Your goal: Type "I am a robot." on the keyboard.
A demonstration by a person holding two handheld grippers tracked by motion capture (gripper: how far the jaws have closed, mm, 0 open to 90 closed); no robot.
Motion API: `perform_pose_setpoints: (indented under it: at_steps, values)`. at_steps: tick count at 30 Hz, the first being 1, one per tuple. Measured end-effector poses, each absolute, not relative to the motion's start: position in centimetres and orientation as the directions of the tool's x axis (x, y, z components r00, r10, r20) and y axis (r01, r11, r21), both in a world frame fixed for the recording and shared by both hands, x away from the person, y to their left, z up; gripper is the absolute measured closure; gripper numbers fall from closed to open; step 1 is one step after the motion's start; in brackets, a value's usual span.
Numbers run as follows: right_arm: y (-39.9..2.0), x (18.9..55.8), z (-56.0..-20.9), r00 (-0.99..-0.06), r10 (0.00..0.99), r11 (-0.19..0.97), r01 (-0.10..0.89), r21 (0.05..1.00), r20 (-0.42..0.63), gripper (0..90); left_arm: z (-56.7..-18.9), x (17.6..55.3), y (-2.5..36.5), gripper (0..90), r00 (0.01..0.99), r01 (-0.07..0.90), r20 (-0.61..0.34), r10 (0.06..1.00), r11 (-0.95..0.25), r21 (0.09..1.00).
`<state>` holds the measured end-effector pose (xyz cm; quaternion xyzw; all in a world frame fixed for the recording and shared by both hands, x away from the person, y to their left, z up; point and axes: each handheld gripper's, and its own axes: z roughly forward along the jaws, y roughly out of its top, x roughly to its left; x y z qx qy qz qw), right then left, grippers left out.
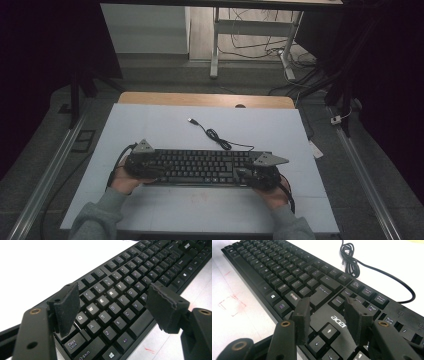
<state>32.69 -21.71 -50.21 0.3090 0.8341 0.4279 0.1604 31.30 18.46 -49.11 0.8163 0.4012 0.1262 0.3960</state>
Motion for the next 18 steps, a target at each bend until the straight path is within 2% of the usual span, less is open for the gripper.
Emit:
perform_pose_setpoints:
  at_steps: [10, 18]
  values:
    - [-21.68, 32.73, -50.21, -0.758, 0.652, 0.449, 0.375, 0.811, -0.011, 56.3, -48.88, 31.10, 18.15, 31.0, 0.665, 0.540, -0.108, 0.739, -0.375, 0.753]
    - [-21.63, 32.73, -50.25, -0.758, 0.652, 0.451, 0.375, 0.810, -0.011, 56.3, -48.62, 30.78, 17.58, 40.0, 0.695, 0.519, -0.103, 0.712, -0.398, 0.756]
